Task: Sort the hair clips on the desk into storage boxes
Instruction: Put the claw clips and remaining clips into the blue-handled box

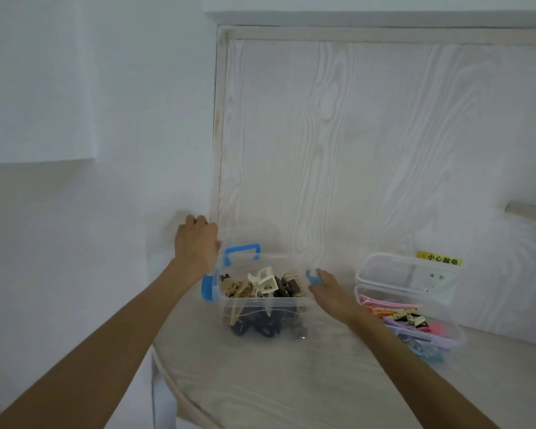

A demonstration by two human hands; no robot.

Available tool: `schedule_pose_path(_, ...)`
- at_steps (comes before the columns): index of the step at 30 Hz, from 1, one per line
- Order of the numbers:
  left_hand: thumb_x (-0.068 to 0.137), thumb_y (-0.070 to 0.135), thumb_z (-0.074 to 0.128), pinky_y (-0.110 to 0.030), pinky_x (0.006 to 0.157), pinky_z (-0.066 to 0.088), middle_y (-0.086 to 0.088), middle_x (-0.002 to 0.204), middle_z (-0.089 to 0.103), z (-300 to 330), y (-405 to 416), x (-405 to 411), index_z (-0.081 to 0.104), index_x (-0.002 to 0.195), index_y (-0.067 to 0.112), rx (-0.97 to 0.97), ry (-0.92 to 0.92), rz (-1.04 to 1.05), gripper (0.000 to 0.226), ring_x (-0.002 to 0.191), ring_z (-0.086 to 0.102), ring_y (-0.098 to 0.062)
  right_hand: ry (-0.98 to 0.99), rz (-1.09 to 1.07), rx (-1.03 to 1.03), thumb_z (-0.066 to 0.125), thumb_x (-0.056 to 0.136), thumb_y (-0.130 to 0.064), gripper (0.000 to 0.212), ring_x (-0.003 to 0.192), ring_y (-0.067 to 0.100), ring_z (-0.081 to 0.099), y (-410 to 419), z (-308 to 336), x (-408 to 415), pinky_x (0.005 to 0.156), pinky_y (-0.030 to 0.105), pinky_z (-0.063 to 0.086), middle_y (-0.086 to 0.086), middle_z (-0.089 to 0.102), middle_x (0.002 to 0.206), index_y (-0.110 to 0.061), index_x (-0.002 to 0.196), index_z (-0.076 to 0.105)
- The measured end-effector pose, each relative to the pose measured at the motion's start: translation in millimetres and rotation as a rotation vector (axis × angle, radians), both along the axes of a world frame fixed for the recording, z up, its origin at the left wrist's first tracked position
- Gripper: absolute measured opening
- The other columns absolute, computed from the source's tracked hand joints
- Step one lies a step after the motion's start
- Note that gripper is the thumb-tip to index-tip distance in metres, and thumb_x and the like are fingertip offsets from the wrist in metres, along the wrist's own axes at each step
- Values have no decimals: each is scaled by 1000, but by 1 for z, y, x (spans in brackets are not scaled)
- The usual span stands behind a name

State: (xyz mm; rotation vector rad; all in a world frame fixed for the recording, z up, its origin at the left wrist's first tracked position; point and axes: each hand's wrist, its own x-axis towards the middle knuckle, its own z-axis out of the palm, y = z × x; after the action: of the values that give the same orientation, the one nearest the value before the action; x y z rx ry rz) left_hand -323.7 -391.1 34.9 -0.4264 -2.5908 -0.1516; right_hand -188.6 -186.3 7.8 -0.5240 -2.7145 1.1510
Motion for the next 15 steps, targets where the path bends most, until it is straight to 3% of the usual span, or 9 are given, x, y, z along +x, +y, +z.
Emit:
schedule_pose_path(3, 95, 20, 46, -35, 73, 47, -5, 108, 61, 14, -1, 16, 57, 112, 19, 179, 104, -152, 20, 94, 55, -24, -59, 35, 50, 33, 100, -20, 49, 134, 28, 34, 0, 2, 2, 103, 28, 29, 15, 29, 149, -3, 144, 21)
schedule_pose_path(5, 95, 17, 47, -34, 63, 46, -4, 101, 62, 31, -6, 30, 57, 110, 19, 247, 265, -214, 18, 85, 56, -23, -43, 22, 119, 31, 100, -31, 53, 138, 28, 27, 3, 2, 3, 111, 32, 22, 13, 25, 152, -6, 145, 20)
schedule_pose_path(8, 94, 19, 50, -32, 60, 47, -1, 101, 64, 61, -20, 55, 57, 115, 22, 312, 514, -294, 23, 86, 59, -22, 177, -32, 92, 34, 99, -35, 54, 141, 24, 23, 4, 7, 11, 114, 36, 18, 8, 23, 154, -13, 146, 19)
schedule_pose_path(10, 94, 21, 51, -31, 63, 49, 4, 101, 64, 76, -26, 74, 58, 117, 25, 387, 561, -399, 24, 88, 58, -17, 344, -25, -41, 37, 97, -37, 56, 141, 19, 24, 2, 17, 19, 117, 37, 20, 3, 21, 155, -17, 146, 18)
schedule_pose_path(12, 93, 27, 53, -24, 68, 45, 12, 94, 61, 86, -28, 84, 59, 114, 30, 517, 414, -533, 22, 84, 56, -9, 466, 13, -194, 38, 96, -39, 60, 141, 15, 23, -2, 32, 26, 116, 33, 19, -2, 18, 156, -22, 147, 13)
schedule_pose_path(15, 91, 27, 56, -21, 72, 48, 11, 85, 57, 99, -26, 89, 60, 110, 30, 670, 17, -736, 20, 76, 55, -8, 538, 57, -315, 35, 97, -38, 60, 138, 14, 27, -8, 50, 35, 105, 22, 18, -3, 22, 153, -25, 148, 6)
